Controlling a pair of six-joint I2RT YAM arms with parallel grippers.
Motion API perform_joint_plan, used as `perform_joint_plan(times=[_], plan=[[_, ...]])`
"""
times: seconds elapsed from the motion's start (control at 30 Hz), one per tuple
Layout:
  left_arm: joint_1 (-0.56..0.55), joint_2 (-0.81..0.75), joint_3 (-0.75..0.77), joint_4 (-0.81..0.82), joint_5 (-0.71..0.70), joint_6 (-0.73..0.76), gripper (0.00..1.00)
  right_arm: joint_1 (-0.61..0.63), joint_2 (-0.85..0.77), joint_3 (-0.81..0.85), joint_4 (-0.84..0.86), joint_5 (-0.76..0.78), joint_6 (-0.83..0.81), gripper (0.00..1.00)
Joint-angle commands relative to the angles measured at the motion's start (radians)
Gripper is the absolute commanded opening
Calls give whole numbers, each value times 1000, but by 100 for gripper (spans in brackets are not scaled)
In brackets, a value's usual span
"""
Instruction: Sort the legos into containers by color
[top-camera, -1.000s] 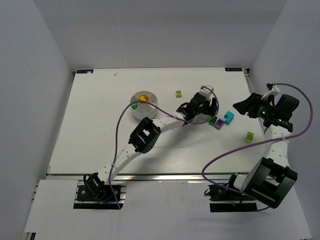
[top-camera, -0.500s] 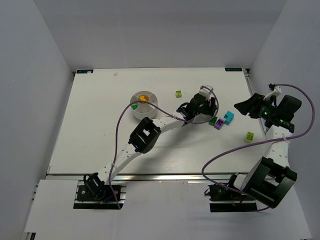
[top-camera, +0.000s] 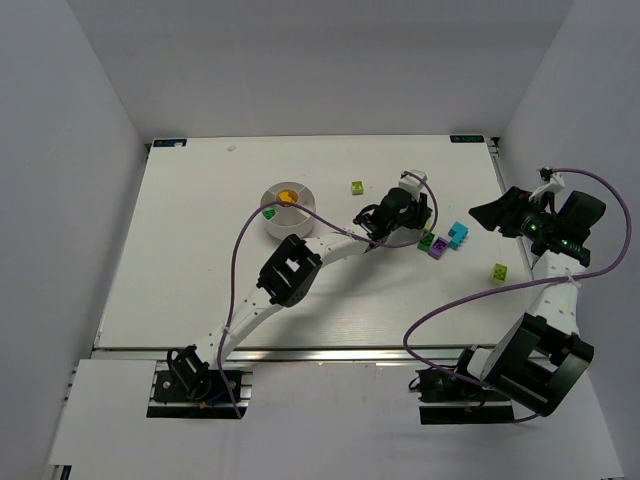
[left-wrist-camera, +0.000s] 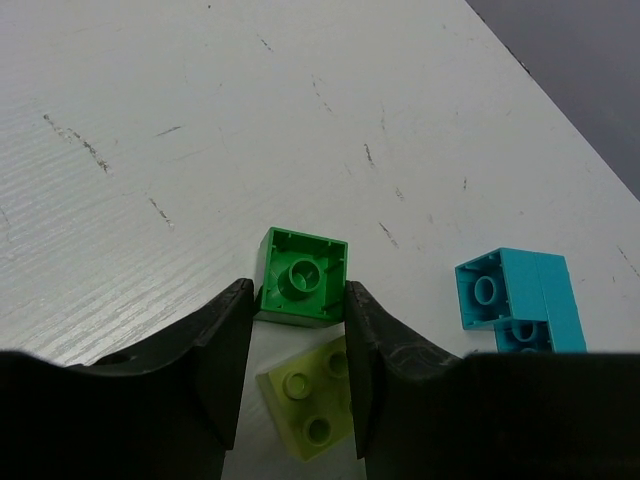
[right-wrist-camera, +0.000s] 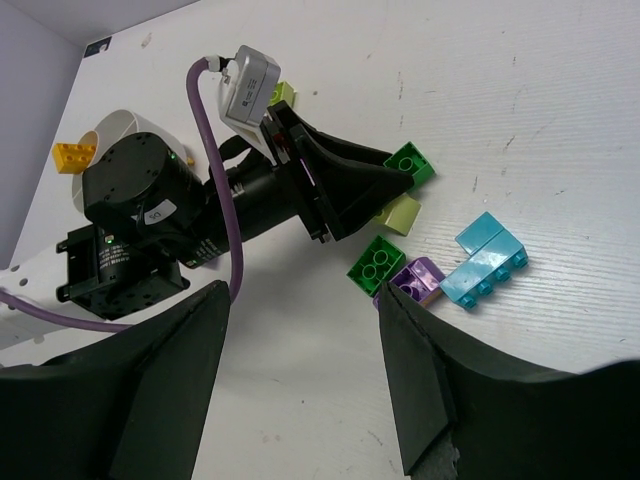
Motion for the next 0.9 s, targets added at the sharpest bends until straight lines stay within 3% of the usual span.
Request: perform_joint_plan(times=[0.0, 0.4, 0.87], plan=[[-5, -4, 33, -46, -14, 27, 49, -7, -1, -10, 35, -31, 13, 67], [-5, -136, -111, -63, -74, 109, 41, -10, 2, -14, 27, -38, 5, 67], [17, -487, -447, 40, -68, 121, 35, -10, -2, -23, 19, -66, -9, 66]])
